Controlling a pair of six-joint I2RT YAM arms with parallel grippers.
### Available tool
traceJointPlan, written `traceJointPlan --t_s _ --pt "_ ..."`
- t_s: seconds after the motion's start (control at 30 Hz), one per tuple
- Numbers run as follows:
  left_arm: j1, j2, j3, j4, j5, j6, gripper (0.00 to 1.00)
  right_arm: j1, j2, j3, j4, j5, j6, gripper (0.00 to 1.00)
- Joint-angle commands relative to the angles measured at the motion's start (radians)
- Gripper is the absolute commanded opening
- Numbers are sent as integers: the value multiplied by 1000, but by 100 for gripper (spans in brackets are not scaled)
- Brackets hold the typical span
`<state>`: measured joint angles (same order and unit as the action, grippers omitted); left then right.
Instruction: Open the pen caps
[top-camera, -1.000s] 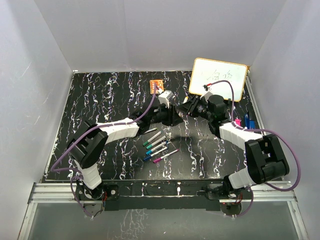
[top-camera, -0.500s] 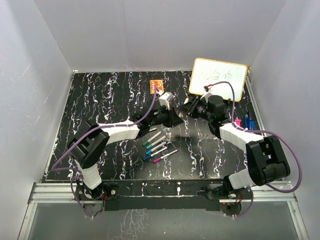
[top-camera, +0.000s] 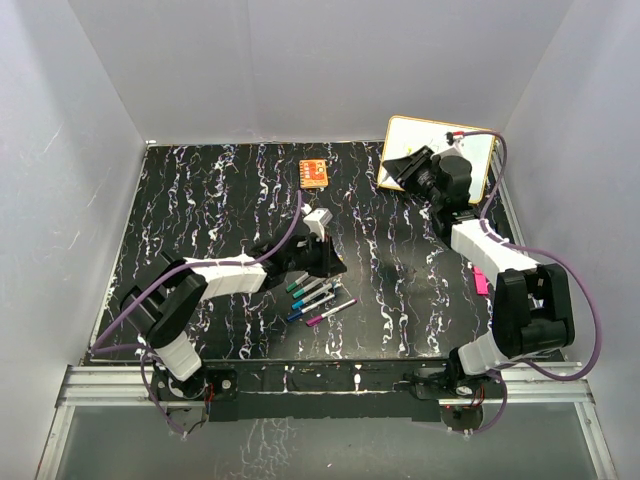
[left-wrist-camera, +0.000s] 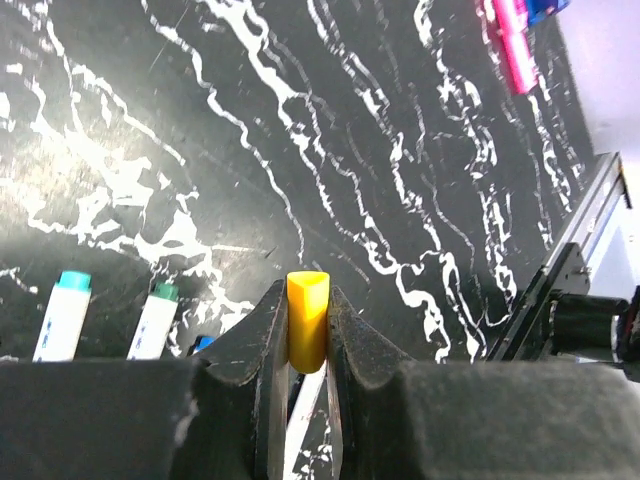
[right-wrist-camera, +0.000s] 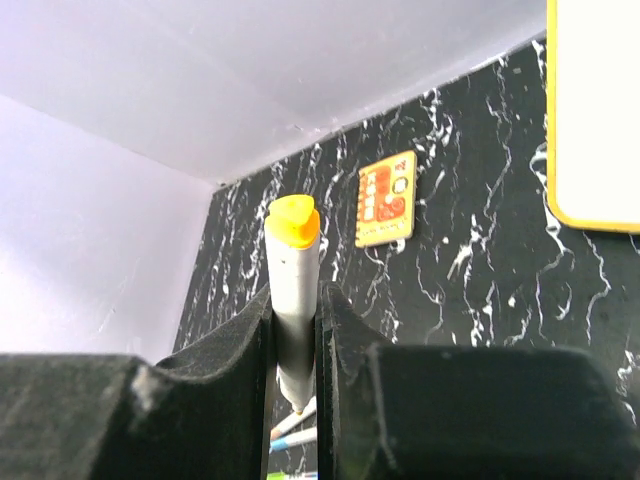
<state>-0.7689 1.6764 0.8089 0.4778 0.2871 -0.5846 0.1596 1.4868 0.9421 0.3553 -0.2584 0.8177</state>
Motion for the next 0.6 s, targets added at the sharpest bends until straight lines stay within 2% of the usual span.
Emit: traceJointPlan --t_s 0.0,0.13,0.27,0.43,0.57 --pt "-1 -68 18 -124 -15 15 0 7 15 51 89 26 -5 0" --pt "8 -90 127 -317 -126 118 0 6 -7 35 47 3 -39 0" --pt "80 -58 282 -521 -180 217 0 6 -38 0 -43 -39 -93 0" --pt "269 -23 381 -655 -183 249 0 7 -54 -10 -211 -79 -192 0" --pt "370 42 446 -740 -209 282 0 7 -17 18 -334 -124 -262 0"
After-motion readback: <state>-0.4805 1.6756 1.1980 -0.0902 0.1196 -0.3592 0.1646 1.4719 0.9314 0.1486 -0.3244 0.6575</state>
